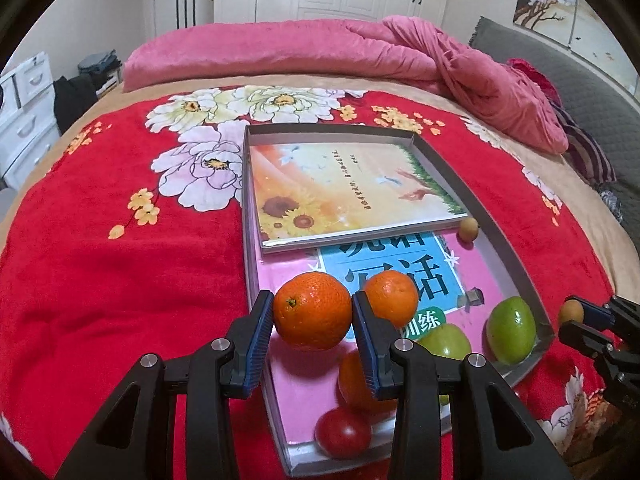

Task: Organize fruits
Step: 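Carry the brown fruit over the tray with right tool while left carries tangerine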

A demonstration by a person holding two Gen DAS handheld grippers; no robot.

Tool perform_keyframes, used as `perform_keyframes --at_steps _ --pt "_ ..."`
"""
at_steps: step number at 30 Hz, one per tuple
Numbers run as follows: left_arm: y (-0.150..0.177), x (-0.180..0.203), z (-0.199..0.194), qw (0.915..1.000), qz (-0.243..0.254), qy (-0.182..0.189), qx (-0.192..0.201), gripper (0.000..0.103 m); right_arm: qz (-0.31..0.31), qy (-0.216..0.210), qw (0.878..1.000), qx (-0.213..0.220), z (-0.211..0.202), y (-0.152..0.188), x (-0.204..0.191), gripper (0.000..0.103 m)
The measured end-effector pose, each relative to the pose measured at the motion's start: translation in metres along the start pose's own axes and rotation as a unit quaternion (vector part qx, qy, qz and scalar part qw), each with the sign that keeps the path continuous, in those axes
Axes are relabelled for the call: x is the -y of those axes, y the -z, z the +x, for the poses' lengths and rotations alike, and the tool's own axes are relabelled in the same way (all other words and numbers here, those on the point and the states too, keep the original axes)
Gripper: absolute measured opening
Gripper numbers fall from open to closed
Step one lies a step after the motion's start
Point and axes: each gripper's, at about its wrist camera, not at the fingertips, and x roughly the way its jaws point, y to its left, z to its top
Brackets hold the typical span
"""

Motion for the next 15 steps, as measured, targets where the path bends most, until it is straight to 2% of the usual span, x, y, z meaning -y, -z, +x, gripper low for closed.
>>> perform_keyframes --at_steps 15 --pt "0.004 0.008 0.011 0.9996 0.025 0.008 -0.013 0.041 -0.020 0.010 1.000 -0.011 0.008 0.002 -0.003 0.028"
